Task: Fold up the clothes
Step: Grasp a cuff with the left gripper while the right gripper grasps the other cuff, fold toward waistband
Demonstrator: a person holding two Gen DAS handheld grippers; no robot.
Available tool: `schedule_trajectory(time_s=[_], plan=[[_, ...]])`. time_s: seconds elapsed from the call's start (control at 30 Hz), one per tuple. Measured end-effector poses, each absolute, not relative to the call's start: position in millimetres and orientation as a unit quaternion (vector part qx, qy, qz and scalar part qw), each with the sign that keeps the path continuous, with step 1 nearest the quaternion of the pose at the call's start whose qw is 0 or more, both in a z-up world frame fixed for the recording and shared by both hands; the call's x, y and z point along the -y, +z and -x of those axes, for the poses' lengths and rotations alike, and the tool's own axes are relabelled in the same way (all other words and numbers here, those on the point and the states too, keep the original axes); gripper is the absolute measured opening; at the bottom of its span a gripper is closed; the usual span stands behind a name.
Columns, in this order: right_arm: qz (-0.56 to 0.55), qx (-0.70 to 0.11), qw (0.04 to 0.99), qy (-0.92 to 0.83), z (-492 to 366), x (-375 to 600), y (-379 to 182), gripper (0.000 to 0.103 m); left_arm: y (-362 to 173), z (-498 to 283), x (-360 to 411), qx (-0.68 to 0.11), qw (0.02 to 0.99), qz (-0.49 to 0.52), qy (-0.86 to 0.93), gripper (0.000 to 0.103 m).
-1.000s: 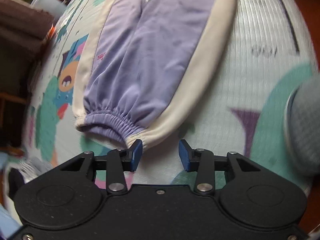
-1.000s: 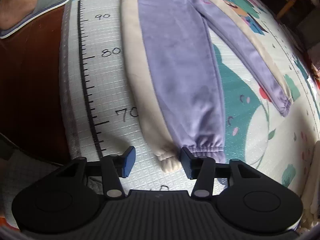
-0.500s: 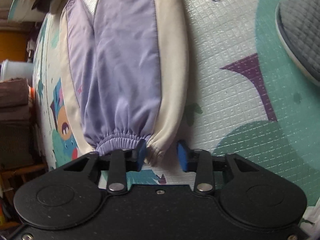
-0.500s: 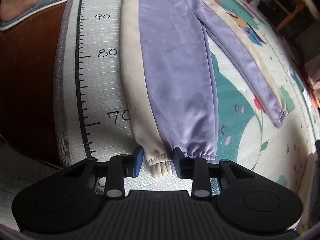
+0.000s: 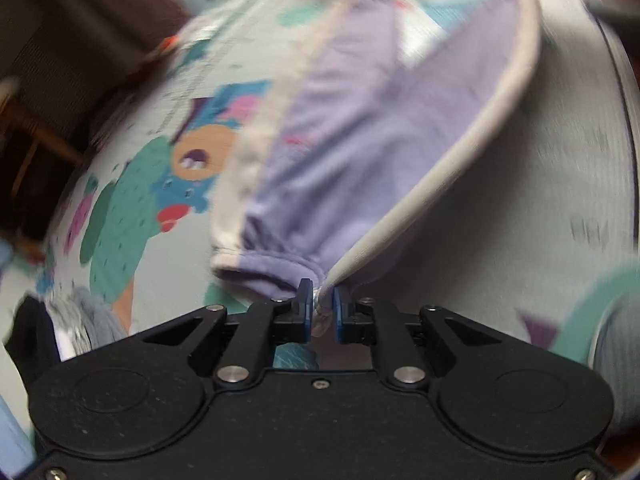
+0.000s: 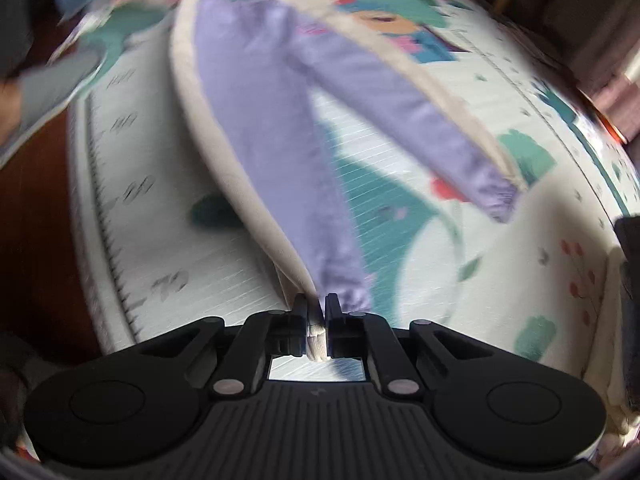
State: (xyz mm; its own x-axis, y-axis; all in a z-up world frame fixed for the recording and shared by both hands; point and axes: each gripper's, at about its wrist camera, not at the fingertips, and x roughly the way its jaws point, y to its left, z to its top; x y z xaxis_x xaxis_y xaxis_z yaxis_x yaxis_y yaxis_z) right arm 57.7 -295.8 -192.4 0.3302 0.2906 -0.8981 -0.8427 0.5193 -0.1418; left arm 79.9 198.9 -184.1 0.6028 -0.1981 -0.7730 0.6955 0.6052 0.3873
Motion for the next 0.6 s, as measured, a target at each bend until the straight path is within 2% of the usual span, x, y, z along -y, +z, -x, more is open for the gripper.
schedule_trajectory(time_s=[0.3,0.6], plan=[[0.319,-0.455,0.754,0.35,-196,296,-146,0.01,-167,-145,-225,-0.351,0.887,-0.206,-0.22,0.006],[0.305,-0.49,0.753,0.317,-305,273,-178,0.01,-184,-198,-234,-0.396,0.888,-0.136,-0.19,0.005]])
